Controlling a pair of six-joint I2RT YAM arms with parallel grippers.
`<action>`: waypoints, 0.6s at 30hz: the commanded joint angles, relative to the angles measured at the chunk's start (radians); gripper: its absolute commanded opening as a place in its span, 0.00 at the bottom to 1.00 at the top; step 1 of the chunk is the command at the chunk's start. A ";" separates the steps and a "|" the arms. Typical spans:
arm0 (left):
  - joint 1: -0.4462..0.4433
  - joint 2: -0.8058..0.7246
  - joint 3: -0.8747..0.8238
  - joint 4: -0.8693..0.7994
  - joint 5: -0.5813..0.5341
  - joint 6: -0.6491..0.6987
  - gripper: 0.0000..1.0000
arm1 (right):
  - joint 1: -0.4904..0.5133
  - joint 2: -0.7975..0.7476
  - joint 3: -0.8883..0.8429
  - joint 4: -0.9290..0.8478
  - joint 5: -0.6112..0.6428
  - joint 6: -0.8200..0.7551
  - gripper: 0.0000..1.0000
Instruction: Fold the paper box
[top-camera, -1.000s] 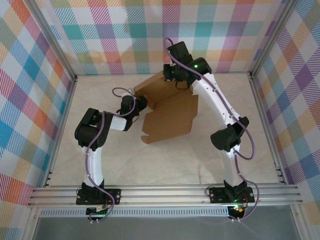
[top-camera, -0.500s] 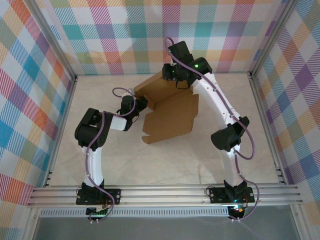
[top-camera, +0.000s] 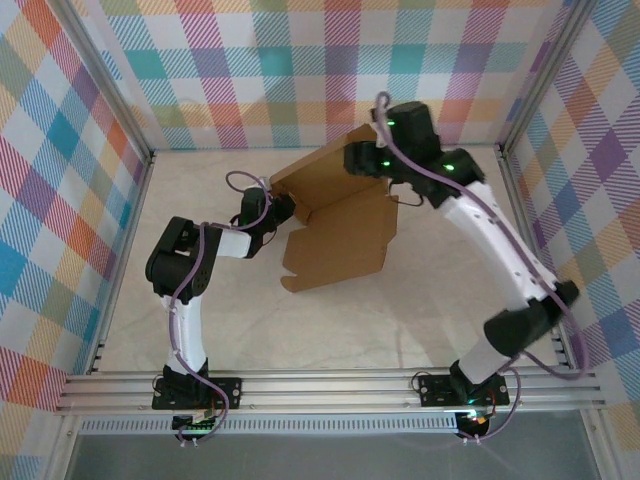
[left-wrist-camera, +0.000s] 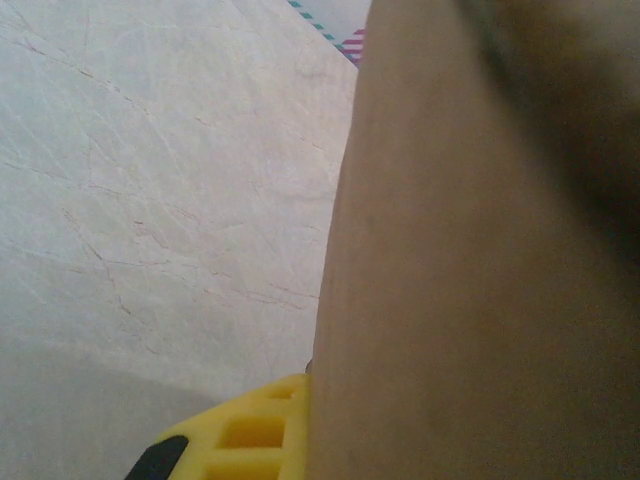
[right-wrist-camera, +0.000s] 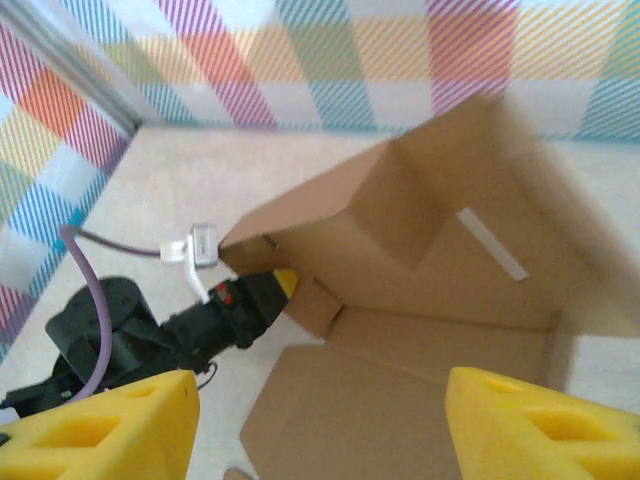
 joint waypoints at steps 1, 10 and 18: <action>0.011 -0.038 0.031 -0.021 0.074 0.050 0.00 | -0.122 -0.089 -0.107 0.135 -0.081 0.005 0.66; 0.009 -0.058 0.042 0.023 0.211 0.132 0.00 | -0.470 -0.119 -0.340 0.286 -0.537 0.125 0.62; 0.008 -0.066 0.047 0.007 0.210 0.121 0.00 | -0.479 0.039 -0.284 0.271 -0.843 0.062 0.47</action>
